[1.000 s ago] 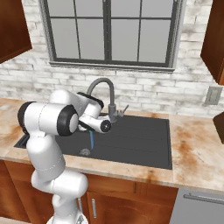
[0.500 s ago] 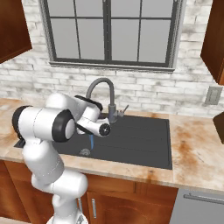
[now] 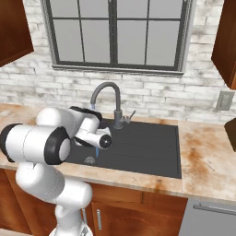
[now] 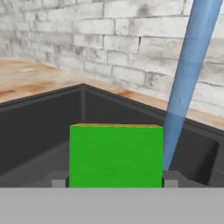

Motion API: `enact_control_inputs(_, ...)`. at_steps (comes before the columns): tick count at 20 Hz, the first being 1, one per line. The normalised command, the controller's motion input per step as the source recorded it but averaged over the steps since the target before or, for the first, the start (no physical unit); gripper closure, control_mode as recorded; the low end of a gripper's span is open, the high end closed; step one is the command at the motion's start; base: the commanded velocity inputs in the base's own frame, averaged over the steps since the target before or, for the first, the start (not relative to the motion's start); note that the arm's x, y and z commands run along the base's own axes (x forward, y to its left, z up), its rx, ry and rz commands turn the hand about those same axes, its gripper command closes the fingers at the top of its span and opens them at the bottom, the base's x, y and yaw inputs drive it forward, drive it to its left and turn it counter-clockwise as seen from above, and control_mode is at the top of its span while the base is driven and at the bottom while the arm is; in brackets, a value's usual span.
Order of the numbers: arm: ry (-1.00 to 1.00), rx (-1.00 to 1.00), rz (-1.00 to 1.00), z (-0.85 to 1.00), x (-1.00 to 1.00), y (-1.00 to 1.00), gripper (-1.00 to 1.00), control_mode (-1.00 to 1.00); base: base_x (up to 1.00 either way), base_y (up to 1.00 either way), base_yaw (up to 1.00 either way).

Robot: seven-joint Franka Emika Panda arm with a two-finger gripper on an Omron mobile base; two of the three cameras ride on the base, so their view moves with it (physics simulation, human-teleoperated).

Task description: Soak the sponge with water for a few seconds and then drop it inside the sink.

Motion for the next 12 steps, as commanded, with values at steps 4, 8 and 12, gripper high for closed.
enact_control_inputs(4, 0.00, 0.00, 0.03, 0.26, -0.05, 0.48, 1.00, -1.00, 0.00, 0.00, 0.00)
enact_control_inputs(8, 0.02, 0.00, 0.00, 0.19, -0.09, 0.56, 1.00, -1.00, 0.00, 0.00, 0.00)
enact_control_inputs(12, 0.05, 0.00, 0.00, 0.23, -0.19, 0.51, 1.00, -1.00, 0.00, 0.00, 0.00)
